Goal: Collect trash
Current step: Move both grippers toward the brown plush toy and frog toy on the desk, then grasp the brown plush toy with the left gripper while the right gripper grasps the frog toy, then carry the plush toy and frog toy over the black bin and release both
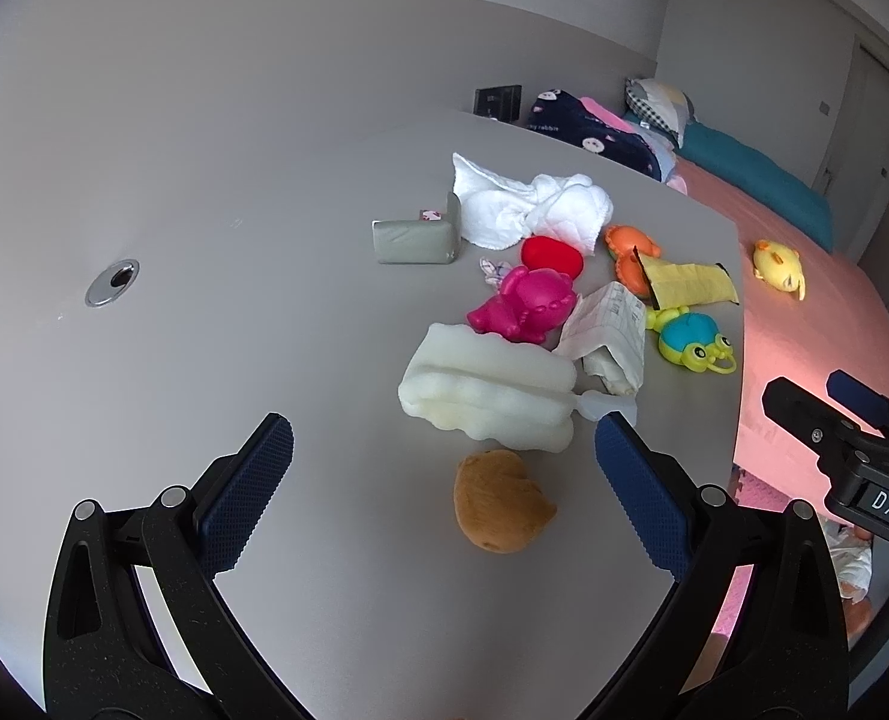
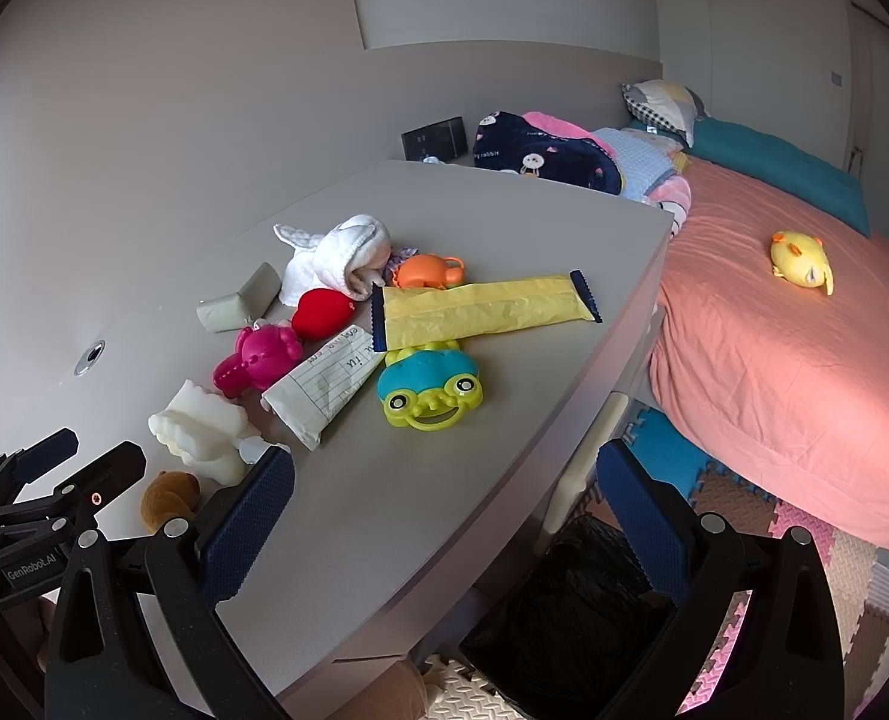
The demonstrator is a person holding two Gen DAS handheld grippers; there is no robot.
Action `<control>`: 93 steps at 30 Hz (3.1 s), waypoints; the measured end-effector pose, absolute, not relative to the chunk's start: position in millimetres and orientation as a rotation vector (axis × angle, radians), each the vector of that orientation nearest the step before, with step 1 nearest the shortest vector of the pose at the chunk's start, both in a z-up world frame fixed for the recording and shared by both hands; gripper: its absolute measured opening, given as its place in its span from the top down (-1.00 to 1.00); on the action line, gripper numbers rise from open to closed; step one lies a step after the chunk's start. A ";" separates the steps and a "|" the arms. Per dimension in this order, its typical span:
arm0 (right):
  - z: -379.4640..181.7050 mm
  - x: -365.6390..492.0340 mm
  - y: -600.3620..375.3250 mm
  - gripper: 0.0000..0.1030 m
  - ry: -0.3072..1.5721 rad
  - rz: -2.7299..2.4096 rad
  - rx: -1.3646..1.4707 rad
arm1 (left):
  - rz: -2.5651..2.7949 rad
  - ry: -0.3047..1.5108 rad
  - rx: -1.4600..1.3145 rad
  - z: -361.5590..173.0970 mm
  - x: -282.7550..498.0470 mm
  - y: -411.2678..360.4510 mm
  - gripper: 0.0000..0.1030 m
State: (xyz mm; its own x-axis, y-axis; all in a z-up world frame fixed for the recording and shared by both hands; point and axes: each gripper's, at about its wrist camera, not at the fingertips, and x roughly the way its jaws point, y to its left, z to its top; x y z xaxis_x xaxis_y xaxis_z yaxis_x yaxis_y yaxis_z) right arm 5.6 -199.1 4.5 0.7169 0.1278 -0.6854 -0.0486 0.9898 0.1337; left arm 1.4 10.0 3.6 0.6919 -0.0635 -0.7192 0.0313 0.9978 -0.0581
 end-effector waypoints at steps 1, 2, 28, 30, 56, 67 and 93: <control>4.5 5.7 -199.1 -0.95 0.766 0.097 0.109 | -0.056 0.805 -0.038 3.6 1.2 9.0 -0.89; 4.6 5.6 -199.2 -0.95 0.766 0.097 0.109 | -0.055 0.805 -0.037 3.7 0.9 8.7 -0.89; 3.4 4.3 -200.0 -0.95 0.765 0.095 0.109 | -0.048 0.800 -0.006 3.5 -1.0 4.7 -0.89; 6.3 2.8 -204.3 -0.95 0.765 0.095 0.108 | -0.061 0.805 -0.001 3.0 -1.5 2.5 -0.89; -26.6 47.4 -210.0 -0.80 0.818 0.162 0.116 | -0.049 0.915 0.139 -37.7 9.7 -13.1 0.19; -39.2 80.2 -189.3 -0.22 0.863 0.195 0.091 | -0.045 0.906 0.087 -39.9 10.3 -3.2 0.26; 18.4 30.2 -202.9 -0.12 0.735 0.224 0.125 | -0.118 0.796 0.088 -0.8 -12.2 -22.9 0.27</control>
